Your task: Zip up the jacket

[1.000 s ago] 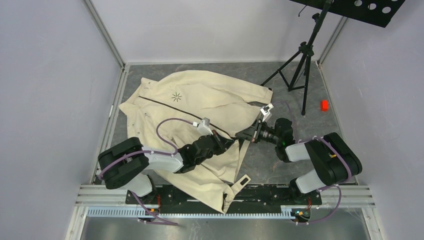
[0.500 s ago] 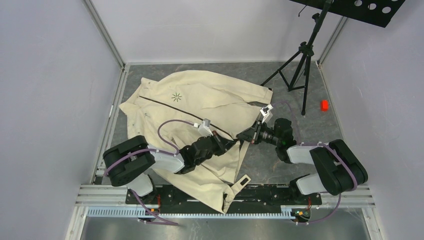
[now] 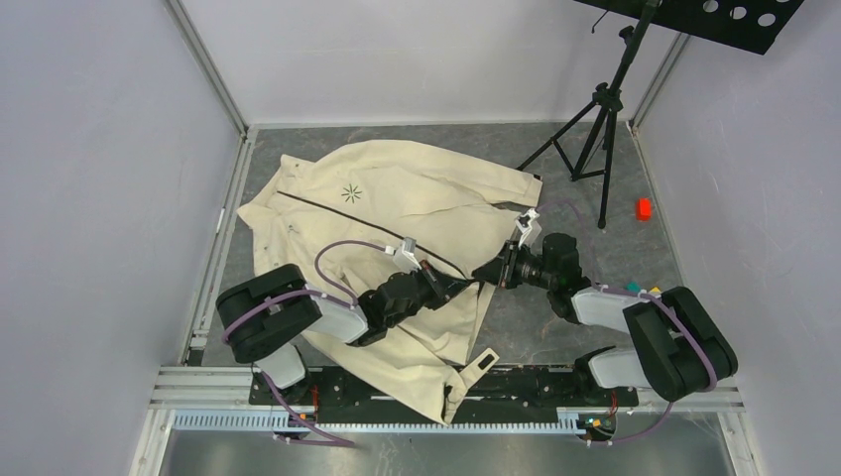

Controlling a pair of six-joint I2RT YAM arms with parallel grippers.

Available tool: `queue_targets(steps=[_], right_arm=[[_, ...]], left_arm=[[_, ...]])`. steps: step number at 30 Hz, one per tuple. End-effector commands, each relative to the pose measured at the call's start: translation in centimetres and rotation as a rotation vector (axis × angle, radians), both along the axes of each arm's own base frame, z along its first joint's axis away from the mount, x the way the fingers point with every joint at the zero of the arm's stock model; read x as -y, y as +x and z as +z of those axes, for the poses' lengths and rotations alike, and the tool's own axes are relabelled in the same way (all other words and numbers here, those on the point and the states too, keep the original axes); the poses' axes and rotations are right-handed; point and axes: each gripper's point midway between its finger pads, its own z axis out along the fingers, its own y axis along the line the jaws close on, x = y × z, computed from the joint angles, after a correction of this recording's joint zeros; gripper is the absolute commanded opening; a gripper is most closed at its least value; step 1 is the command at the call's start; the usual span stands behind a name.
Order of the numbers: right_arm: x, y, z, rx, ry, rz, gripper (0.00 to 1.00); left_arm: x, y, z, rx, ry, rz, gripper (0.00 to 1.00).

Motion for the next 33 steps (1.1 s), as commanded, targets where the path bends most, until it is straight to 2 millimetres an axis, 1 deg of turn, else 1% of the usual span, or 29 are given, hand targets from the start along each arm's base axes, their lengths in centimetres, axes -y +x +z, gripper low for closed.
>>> queue_targets(steps=[1, 5, 8, 12, 18, 20, 22, 25, 27, 29, 33], right_arm=[[0.4, 0.8, -0.1, 0.045, -0.083, -0.001, 0.28], [0.8, 1.0, -0.4, 0.049, -0.122, -0.012, 0.47], [1.2, 1.4, -0.1, 0.063, -0.155, -0.026, 0.57], [2.2, 2.0, 0.3, 0.076, -0.200, -0.056, 0.70], [4.0, 2.6, 0.7, 0.083, -0.268, -0.093, 0.81], [4.6, 2.9, 1.3, 0.099, -0.307, -0.099, 0.85], [5.3, 3.1, 1.7, 0.101, -0.371, -0.094, 0.87], [5.8, 2.6, 2.1, 0.095, -0.431, -0.070, 0.88], [5.8, 2.1, 2.2, 0.089, -0.446, -0.033, 0.86], [5.5, 1.4, 2.2, 0.073, -0.454, 0.013, 0.83], [5.5, 0.4, 2.1, 0.059, -0.460, 0.043, 0.82]], left_arm=[[1.2, -0.3, 2.5, 0.032, -0.113, -0.035, 0.02], [1.3, -0.3, 1.4, 0.022, -0.104, -0.037, 0.02], [1.5, -0.4, 1.0, 0.016, -0.105, -0.045, 0.02], [1.5, -0.5, 0.7, 0.014, -0.099, -0.050, 0.02], [1.6, -0.5, 0.6, 0.013, -0.089, -0.057, 0.02], [1.7, -0.6, 0.5, 0.014, -0.086, -0.062, 0.02], [1.8, -0.6, 0.5, 0.015, -0.082, -0.065, 0.02], [1.9, -0.8, 0.4, 0.019, -0.074, -0.073, 0.02], [2.0, -0.8, 0.3, 0.019, -0.072, -0.075, 0.02], [2.0, -0.8, 0.3, 0.020, -0.073, -0.075, 0.02], [2.0, -0.9, 0.4, 0.024, -0.076, -0.075, 0.02]])
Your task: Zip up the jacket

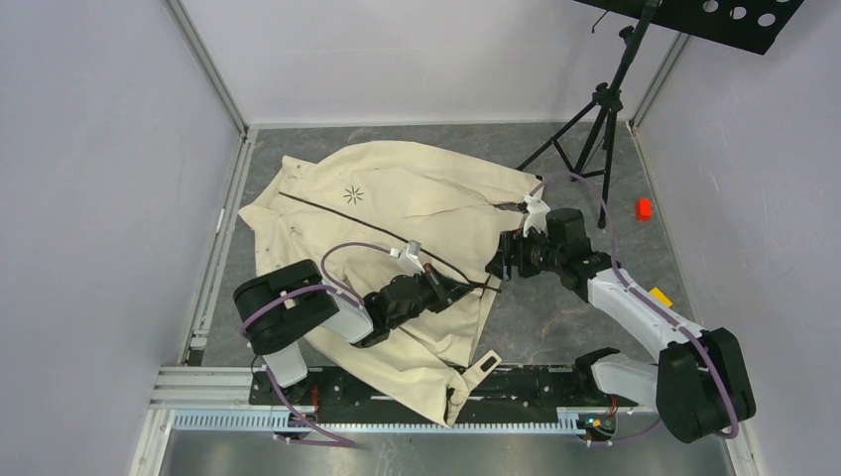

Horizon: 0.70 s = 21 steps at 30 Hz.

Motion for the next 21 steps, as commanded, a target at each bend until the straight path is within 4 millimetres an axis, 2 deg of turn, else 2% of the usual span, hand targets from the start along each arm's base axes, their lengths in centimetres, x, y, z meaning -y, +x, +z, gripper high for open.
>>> queue_targets(steps=[1, 8, 14, 21], right_arm=[[0.1, -1.7, 0.1, -0.030, -0.034, 0.068, 0.81], [-1.1, -3.6, -0.2, -0.087, 0.025, 0.132, 0.76], [-2.0, -4.7, 0.0, -0.118, 0.062, 0.169, 0.66], [-2.2, -5.6, -0.7, -0.147, 0.066, 0.183, 0.66]], left_arm=[[1.1, -0.4, 1.7, 0.028, -0.058, -0.030, 0.02], [1.1, -0.5, 1.9, 0.042, -0.048, -0.033, 0.02], [1.2, -0.5, 2.0, 0.047, -0.048, -0.033, 0.02], [1.3, -0.6, 2.3, 0.053, -0.052, -0.035, 0.02]])
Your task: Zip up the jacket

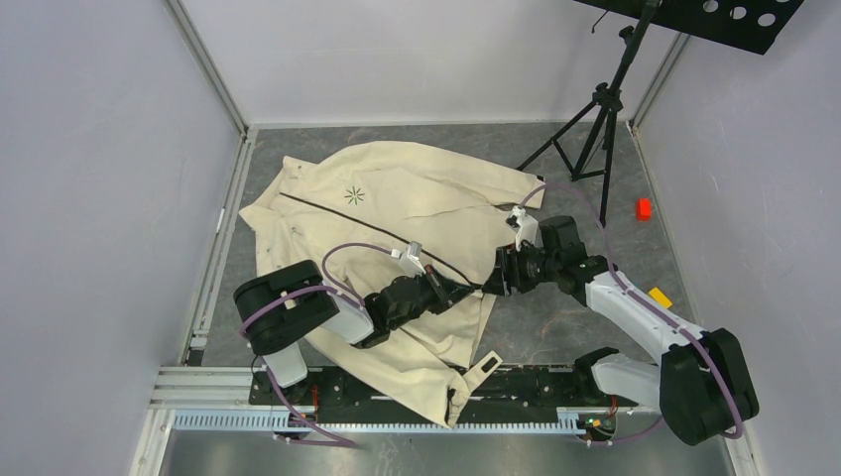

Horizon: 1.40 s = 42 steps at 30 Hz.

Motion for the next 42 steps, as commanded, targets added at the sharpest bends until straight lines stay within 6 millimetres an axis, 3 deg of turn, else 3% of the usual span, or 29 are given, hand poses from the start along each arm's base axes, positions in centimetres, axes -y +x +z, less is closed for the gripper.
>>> queue_targets(steps=[1, 9, 11, 17, 27, 35, 42], right_arm=[[-0.4, -1.0, 0.1, -0.014, 0.029, 0.026, 0.64], [-1.0, -1.8, 1.2, -0.030, 0.079, 0.037, 0.49], [-1.3, -1.8, 1.6, -0.034, 0.102, 0.040, 0.39], [-2.5, -1.9, 2.6, -0.066, 0.157, 0.046, 0.00], [-5.2, 0.4, 5.6, -0.089, 0.338, -0.096, 0.00], [-8.8, 1.7, 6.7, -0.143, 0.419, -0.115, 0.00], [-8.9, 2.7, 7.4, -0.123, 0.439, -0.153, 0.00]], left_arm=[[1.1, -0.2, 2.4, 0.054, -0.057, -0.025, 0.02], [1.2, -0.2, 2.4, 0.060, -0.056, -0.028, 0.02], [1.1, -0.2, 2.5, 0.061, -0.056, -0.026, 0.02], [1.1, -0.2, 2.6, 0.066, -0.057, -0.028, 0.02], [1.5, -0.8, 3.0, 0.072, -0.104, -0.040, 0.02], [1.2, -0.4, 4.3, 0.114, -0.103, -0.018, 0.02], [0.3, -0.5, 5.0, 0.120, -0.137, 0.007, 0.02]])
